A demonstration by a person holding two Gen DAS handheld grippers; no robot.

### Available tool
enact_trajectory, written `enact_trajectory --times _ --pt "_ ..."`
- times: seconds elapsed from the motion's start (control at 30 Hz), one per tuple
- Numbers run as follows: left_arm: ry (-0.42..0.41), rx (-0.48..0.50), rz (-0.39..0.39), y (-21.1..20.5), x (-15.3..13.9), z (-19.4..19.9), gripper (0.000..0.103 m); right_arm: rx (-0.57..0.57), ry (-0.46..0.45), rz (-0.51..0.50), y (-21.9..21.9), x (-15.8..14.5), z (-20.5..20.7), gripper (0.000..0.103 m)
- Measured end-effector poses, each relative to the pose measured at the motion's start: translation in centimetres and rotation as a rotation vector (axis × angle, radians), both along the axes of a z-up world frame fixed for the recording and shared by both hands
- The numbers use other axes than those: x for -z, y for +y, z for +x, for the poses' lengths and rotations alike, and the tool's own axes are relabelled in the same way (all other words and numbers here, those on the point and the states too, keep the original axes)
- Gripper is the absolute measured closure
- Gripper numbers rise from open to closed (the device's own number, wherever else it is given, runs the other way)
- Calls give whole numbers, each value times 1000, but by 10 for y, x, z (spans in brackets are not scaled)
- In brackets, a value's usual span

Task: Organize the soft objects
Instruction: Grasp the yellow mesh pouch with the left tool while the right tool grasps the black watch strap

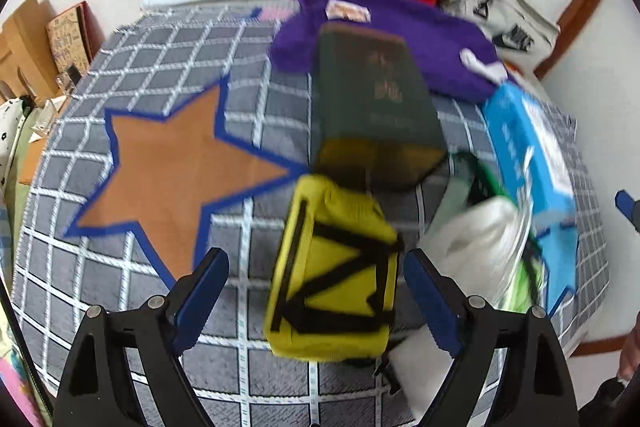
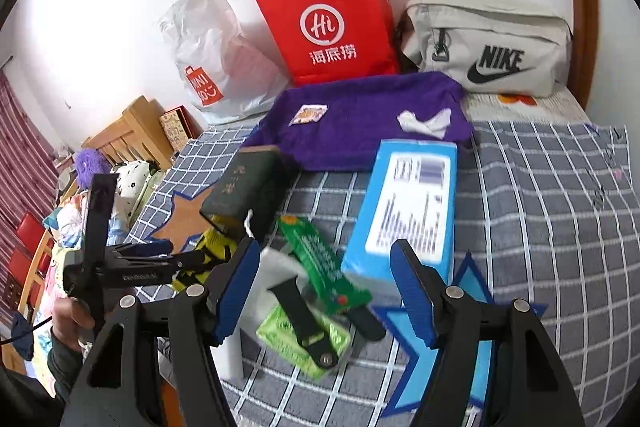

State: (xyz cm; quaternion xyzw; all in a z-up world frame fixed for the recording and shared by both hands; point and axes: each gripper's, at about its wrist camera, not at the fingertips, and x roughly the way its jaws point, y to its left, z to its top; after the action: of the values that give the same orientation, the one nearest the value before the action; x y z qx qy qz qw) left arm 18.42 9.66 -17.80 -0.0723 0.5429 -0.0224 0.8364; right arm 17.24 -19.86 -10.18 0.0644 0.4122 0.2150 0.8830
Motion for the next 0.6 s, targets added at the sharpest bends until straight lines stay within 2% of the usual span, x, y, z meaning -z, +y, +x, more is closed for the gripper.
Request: enact_trajectory --times 0.2,0.27,0.4,0.47,0.5,0.6 --pt "28 50 -5 -16 22 1 14 -30 27 -75 3 21 -15 36" --pt "12 60 50 -26 25 2 10 -46 34 -88 5 27 -19 36" --pt "-16 62 138 -35 29 4 11 -89 44 -108 14 41 -25 36" --pt "-42 41 140 -32 29 3 20 -102 55 -113 19 47 -25 36" --pt "-55 22 141 -28 27 2 30 -113 57 -119 23 51 -25 36" --pt "-70 -12 83 -13 23 -2 39 -149 48 -145 35 57 -26 36"
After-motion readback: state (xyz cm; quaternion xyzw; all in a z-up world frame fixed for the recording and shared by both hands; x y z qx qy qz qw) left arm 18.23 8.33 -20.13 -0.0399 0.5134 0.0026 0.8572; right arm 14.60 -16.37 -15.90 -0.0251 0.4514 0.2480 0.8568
